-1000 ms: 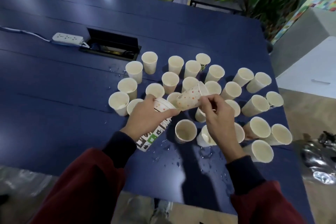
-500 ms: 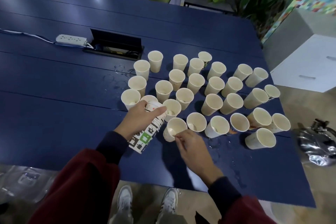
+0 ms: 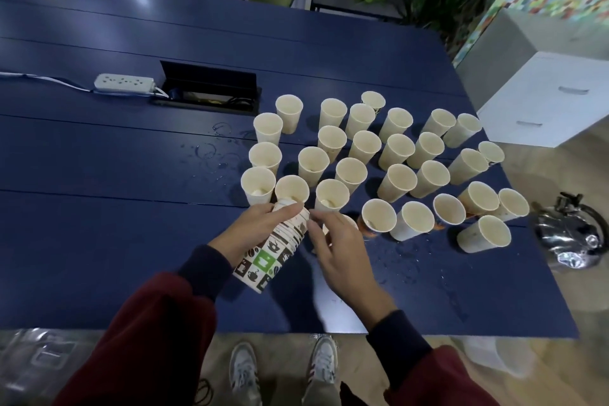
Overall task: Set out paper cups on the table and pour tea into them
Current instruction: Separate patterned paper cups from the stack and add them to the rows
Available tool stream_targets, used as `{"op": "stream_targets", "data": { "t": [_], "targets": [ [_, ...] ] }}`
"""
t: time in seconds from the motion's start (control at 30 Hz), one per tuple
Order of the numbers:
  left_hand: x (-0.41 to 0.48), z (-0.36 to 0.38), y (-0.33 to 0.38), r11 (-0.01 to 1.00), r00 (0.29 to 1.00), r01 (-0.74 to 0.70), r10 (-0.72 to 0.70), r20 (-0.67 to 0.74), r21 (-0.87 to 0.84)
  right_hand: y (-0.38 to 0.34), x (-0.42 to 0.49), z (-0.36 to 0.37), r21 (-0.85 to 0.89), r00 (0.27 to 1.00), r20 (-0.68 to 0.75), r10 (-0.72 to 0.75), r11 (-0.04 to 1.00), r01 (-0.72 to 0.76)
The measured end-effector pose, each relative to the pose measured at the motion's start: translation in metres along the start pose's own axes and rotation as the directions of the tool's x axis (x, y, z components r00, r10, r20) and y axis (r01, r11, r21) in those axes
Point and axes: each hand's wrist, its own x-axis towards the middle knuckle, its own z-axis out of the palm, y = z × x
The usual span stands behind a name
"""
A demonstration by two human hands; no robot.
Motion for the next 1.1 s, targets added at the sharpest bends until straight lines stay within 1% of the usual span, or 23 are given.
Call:
{"op": "stream_targets", "data": {
  "t": [0.1, 0.2, 0.23, 0.3, 0.37, 0.43, 0.5, 0.53, 0.63, 0.7, 0.77, 0.87, 0.93, 1.0, 1.1],
  "targets": [
    [-0.008, -0.017, -0.001, 1.000, 0.997, 0.008, -0.006, 0.074, -0.027, -0.013, 0.010, 0.012, 0.093, 0.998, -0.007, 0.058, 0.994, -0.057],
    [-0.018, -0.032, -0.007, 0.999, 0.979, -0.018, 0.024, 0.203, -0.031, -0.021, 0.018, 0.018, 0.130, 0.995, 0.076, 0.058, 0.989, -0.067],
    [-0.020, -0.036, -0.010, 0.999, 0.975, -0.028, 0.032, 0.218, -0.022, -0.024, 0.021, 0.019, 0.141, 0.993, 0.106, 0.052, 0.988, -0.067],
    [-0.021, -0.041, -0.017, 1.000, 0.984, -0.028, 0.026, 0.177, 0.010, -0.028, 0.025, 0.021, 0.119, 0.989, 0.143, 0.040, 0.991, -0.058],
    [-0.021, -0.049, -0.024, 0.997, 0.995, -0.009, 0.002, 0.100, 0.072, -0.034, 0.029, 0.024, 0.049, 0.992, 0.126, 0.032, 0.998, -0.038],
    [-0.022, -0.056, -0.032, 0.990, 0.999, 0.007, -0.014, 0.043, 0.141, -0.035, 0.031, 0.025, -0.016, 0.999, 0.036, 0.035, 0.999, -0.034],
    [-0.023, -0.064, -0.040, 0.990, 1.000, 0.015, -0.015, -0.002, 0.138, -0.034, 0.032, 0.022, -0.075, 0.998, -0.068, 0.016, 0.997, -0.021],
    [-0.024, -0.067, -0.042, 0.993, 1.000, 0.015, -0.011, -0.028, 0.119, -0.032, 0.032, 0.021, -0.118, 0.996, -0.089, -0.010, 0.993, -0.001],
    [-0.025, -0.076, -0.048, 0.998, 0.992, -0.001, 0.010, -0.128, 0.069, -0.022, 0.026, 0.025, -0.217, 0.995, -0.053, -0.086, 0.974, 0.072],
    [-0.024, -0.080, -0.049, 0.999, 0.980, -0.010, 0.020, -0.199, 0.051, -0.012, 0.018, 0.032, -0.219, 0.996, -0.005, -0.094, 0.971, 0.091],
    [-0.025, -0.082, -0.049, 0.999, 0.970, -0.017, 0.028, -0.241, 0.047, -0.002, 0.010, 0.040, -0.253, 0.995, 0.067, -0.079, 0.963, 0.093],
    [-0.025, -0.082, -0.045, 0.998, 0.962, -0.014, 0.032, -0.273, 0.066, 0.007, 0.000, 0.051, -0.353, 0.981, 0.187, -0.043, 0.929, 0.108],
    [-0.026, -0.080, -0.043, 0.997, 0.962, -0.018, 0.038, -0.269, 0.076, 0.007, -0.004, 0.055, -0.390, 0.971, 0.238, -0.010, 0.915, 0.105],
    [-0.027, -0.079, -0.042, 0.996, 0.972, -0.034, 0.052, -0.230, 0.081, 0.004, -0.005, 0.054, -0.371, 0.975, 0.219, -0.027, 0.922, 0.109],
    [-0.027, -0.080, -0.038, 0.996, 0.982, -0.087, 0.092, -0.166, 0.034, -0.008, 0.003, 0.047, -0.320, 0.993, 0.074, -0.092, 0.941, 0.111]
  ]
}}
